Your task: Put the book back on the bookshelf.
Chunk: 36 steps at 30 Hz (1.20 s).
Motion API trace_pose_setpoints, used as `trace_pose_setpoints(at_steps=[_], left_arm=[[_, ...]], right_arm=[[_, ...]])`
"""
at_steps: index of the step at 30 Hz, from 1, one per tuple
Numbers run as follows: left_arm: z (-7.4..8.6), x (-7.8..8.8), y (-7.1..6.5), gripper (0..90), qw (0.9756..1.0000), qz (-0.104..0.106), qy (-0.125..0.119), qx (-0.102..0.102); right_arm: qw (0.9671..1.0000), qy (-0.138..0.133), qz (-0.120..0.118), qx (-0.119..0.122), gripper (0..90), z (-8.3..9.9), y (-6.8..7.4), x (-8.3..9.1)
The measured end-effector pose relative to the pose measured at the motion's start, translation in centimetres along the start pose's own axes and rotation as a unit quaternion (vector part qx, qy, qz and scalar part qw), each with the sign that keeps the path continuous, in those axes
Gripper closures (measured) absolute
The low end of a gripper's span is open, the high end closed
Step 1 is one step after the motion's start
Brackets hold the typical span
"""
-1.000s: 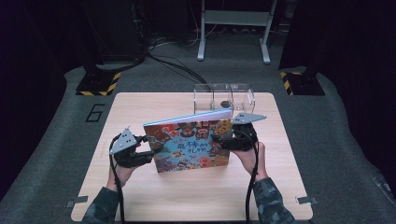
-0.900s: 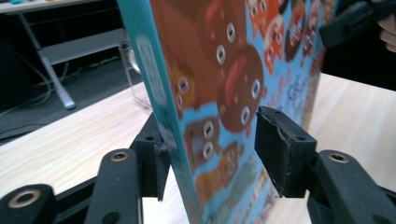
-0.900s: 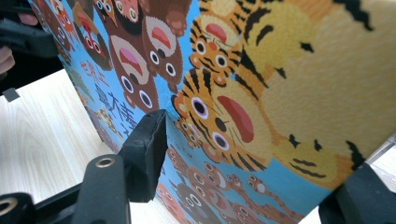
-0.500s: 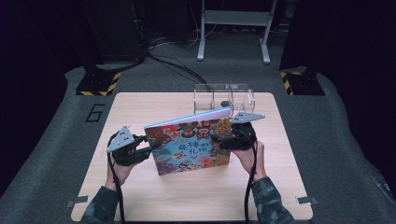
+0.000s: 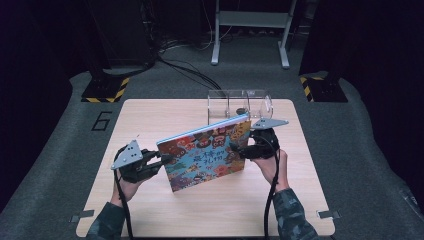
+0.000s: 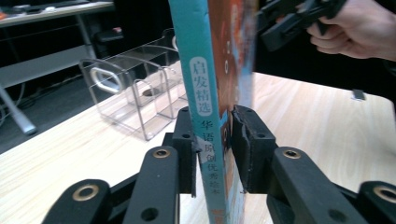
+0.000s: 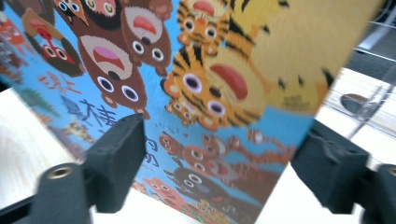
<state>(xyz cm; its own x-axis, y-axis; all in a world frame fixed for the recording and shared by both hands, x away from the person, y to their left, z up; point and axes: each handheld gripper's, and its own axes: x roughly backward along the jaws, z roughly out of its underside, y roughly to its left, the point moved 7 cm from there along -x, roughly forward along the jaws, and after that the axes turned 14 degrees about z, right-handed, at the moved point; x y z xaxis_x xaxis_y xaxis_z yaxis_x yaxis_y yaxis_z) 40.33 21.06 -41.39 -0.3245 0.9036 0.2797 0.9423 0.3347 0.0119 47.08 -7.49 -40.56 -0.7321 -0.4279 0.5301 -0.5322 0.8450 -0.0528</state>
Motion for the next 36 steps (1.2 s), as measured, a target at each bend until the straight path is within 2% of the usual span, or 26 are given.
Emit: trace_pose_setpoints(at_steps=[4,6,8,11,13,15,17,22,25,27,28,29,32,33,36], left_arm=[[-0.1,-0.2,-0.3,74.8,0.9998,0.012,0.007,-0.013],[-0.2,-0.2,-0.3,75.2,0.9996,0.014,0.013,-0.02],[-0.2,-0.2,-0.3,75.1,0.9996,0.014,0.014,-0.022],[-0.2,-0.3,-0.3,75.3,0.9995,0.024,0.016,-0.012],[-0.3,-0.3,-0.2,75.5,0.9993,0.032,0.019,-0.003],[-0.3,-0.2,-0.1,75.5,0.9991,0.038,0.021,-0.003],[-0.3,-0.3,-0.2,75.1,0.9982,0.056,0.021,-0.002],[-0.4,-0.7,-0.1,69.8,0.9983,0.048,0.034,0.0],[-0.6,-0.9,-0.1,66.1,0.9977,0.058,0.029,0.021],[-0.7,-1.0,-0.1,63.5,0.9977,0.062,0.021,0.018],[-0.6,-1.0,0.0,63.3,0.9974,0.065,0.028,0.011],[-0.6,-1.1,0.0,62.6,0.9978,0.058,0.029,0.01],[-0.9,-1.2,0.1,60.5,0.9979,0.054,0.012,0.034],[-1.1,-1.1,0.2,60.4,0.9985,0.043,0.007,0.033],[-1.7,-1.0,0.3,62.5,0.9986,0.042,-0.005,0.033]], right_arm=[[0.9998,-0.009,0.009,-0.017,11.8,-0.6,-1.0,-0.3],[0.9995,-0.012,-0.008,-0.029,10.1,-1.1,-1.3,-0.6],[0.9994,-0.015,-0.019,-0.023,11.3,-1.5,-1.4,-0.8],[0.9991,-0.025,-0.028,-0.02,17.3,-1.8,-1.0,-0.8],[0.9993,-0.027,-0.018,-0.017,17.5,-1.8,-0.8,-0.8],[0.9992,-0.032,-0.015,-0.02,18.5,-1.6,-0.8,-0.6],[0.999,-0.037,-0.015,-0.021,19.6,-1.5,-0.9,-0.5],[0.999,-0.038,-0.013,-0.021,20.0,-1.4,-0.8,-0.3],[0.9988,-0.04,-0.013,-0.023,20.0,-1.3,-0.8,-0.2],[0.9988,-0.043,-0.014,-0.022,19.9,-1.2,-0.8,-0.1],[0.9987,-0.043,-0.014,-0.023,20.0,-1.2,-0.8,-0.1],[0.9987,-0.043,-0.014,-0.022,20.0,-1.2,-0.8,-0.1],[0.9988,-0.042,-0.012,-0.022,19.9,-1.1,-0.8,0.0],[0.9988,-0.042,-0.011,-0.023,19.9,-1.1,-0.8,0.0],[0.9989,-0.039,-0.007,-0.025,19.5,-1.1,-0.6,0.1]])
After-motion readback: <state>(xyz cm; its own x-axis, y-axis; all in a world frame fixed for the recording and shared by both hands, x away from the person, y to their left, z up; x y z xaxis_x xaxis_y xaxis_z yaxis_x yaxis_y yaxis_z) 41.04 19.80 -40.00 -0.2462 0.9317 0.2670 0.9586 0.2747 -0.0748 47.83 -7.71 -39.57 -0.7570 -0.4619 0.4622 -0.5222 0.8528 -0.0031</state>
